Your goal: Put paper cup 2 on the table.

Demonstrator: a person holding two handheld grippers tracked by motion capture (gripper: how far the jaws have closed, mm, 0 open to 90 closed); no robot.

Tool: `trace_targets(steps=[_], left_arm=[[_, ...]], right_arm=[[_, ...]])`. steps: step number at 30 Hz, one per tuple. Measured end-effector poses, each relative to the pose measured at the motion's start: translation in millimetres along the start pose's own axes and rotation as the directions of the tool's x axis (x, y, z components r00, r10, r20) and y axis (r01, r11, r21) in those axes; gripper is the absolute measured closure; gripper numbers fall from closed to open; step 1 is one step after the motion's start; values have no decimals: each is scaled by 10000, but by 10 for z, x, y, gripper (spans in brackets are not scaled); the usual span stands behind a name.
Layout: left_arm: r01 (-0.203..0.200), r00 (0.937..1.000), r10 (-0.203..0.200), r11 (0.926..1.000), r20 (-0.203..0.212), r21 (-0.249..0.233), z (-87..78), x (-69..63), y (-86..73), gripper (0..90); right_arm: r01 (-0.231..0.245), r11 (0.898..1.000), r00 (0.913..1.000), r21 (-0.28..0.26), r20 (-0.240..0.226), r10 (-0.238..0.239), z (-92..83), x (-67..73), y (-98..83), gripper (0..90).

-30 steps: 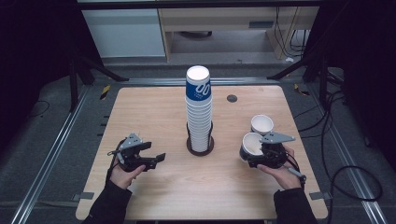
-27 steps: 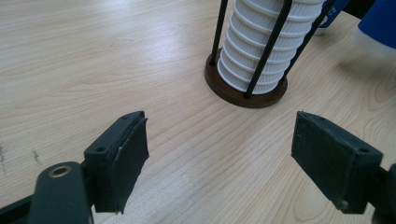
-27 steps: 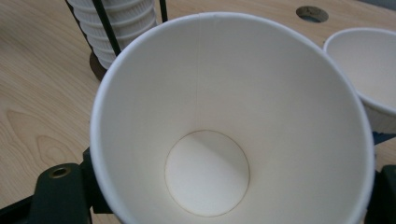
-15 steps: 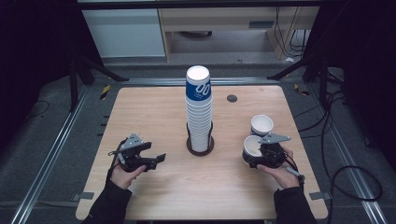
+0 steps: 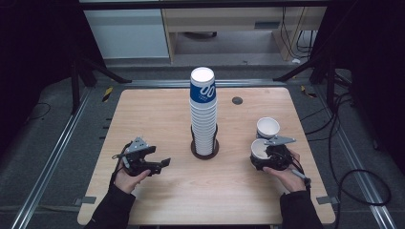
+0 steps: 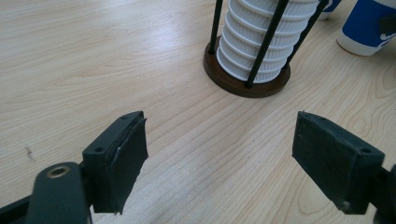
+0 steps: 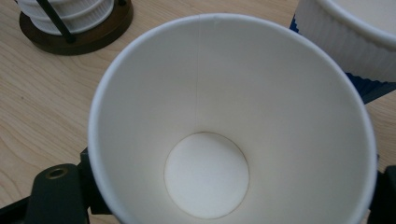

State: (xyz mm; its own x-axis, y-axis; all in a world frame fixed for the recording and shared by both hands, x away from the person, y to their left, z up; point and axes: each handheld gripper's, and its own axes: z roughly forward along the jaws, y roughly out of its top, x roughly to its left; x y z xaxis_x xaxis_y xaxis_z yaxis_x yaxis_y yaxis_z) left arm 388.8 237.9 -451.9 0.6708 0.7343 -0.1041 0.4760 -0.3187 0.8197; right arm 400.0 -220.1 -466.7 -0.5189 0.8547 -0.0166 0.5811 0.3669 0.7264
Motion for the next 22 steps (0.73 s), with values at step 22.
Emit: trace_targets(steps=[22], left_arm=[[114,9997,-113,9999,-226,57,-50,77,-20,155]], right_arm=[[36,9979,9997,-640,224,-21,-150,-36,-140,41]])
